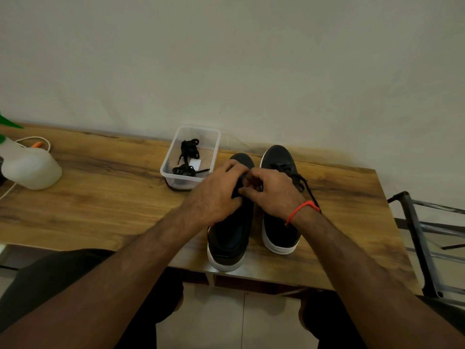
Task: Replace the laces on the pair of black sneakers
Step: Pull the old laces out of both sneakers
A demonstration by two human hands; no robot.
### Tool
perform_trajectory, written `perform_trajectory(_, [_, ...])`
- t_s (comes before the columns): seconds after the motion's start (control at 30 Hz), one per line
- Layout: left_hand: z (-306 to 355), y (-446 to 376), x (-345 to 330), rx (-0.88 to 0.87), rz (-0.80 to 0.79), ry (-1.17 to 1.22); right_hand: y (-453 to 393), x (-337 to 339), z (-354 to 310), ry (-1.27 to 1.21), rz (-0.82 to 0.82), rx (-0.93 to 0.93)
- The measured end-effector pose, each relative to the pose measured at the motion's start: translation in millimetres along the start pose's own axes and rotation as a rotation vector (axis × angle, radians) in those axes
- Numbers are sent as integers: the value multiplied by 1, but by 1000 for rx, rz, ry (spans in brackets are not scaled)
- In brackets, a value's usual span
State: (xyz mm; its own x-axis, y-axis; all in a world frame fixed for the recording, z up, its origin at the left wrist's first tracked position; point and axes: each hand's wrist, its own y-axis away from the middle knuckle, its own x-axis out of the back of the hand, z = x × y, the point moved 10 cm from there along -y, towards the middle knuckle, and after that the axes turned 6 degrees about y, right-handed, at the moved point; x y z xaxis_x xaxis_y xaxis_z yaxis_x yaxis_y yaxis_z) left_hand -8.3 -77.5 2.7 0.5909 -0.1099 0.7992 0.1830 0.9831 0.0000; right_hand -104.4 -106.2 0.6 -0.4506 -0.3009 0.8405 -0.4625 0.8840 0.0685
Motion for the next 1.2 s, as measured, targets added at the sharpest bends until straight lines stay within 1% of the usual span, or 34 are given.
perform_trajectory(0.07, [5,-2,7,-36,42,-68,-1,3,2,38,3,-6])
perform_trajectory(0.17, [6,-3,10,-56,16,-188,1,8,13,26,-25,-81])
perform_trajectory(0.23, [9,-3,17,-95,40,-223,2,9,18,4,-50,-102])
perform_trajectory(0.3, [8,-2,20,-92,66,-234,2,8,20,8,-62,-112])
perform_trajectory(0.37, [-2,-1,24,-17,104,-199,2,9,22,17,-57,-141])
perform_trajectory(0.5, [-36,2,45,237,276,13,5,13,24,38,-52,-194])
perform_trajectory(0.57, [-47,4,49,323,286,2,5,15,25,36,-46,-194])
perform_trajectory(0.6, [-47,4,46,330,264,-10,5,15,26,28,-44,-192])
perform_trajectory(0.63, [-44,4,42,296,239,-14,4,14,26,12,-43,-187])
perform_trajectory(0.7, [-20,1,35,118,225,-24,3,14,28,-38,-38,-178])
perform_trajectory(0.77, [6,1,28,-48,185,-113,2,12,29,-72,-35,-177])
perform_trajectory(0.8, [14,1,21,-84,147,-185,2,12,30,-85,-33,-180])
perform_trajectory(0.9, [13,2,0,-79,48,-334,1,11,31,-114,-24,-180])
perform_trajectory(1.07, [9,0,5,-28,72,-327,1,13,30,-94,-17,-178])
perform_trajectory(1.1, [8,0,12,0,114,-284,1,13,30,-76,-14,-179])
perform_trajectory(1.13, [3,0,26,39,193,-223,2,14,31,-64,-11,-180])
perform_trajectory(1.2, [-15,4,60,137,393,-129,2,15,31,-60,-7,-181])
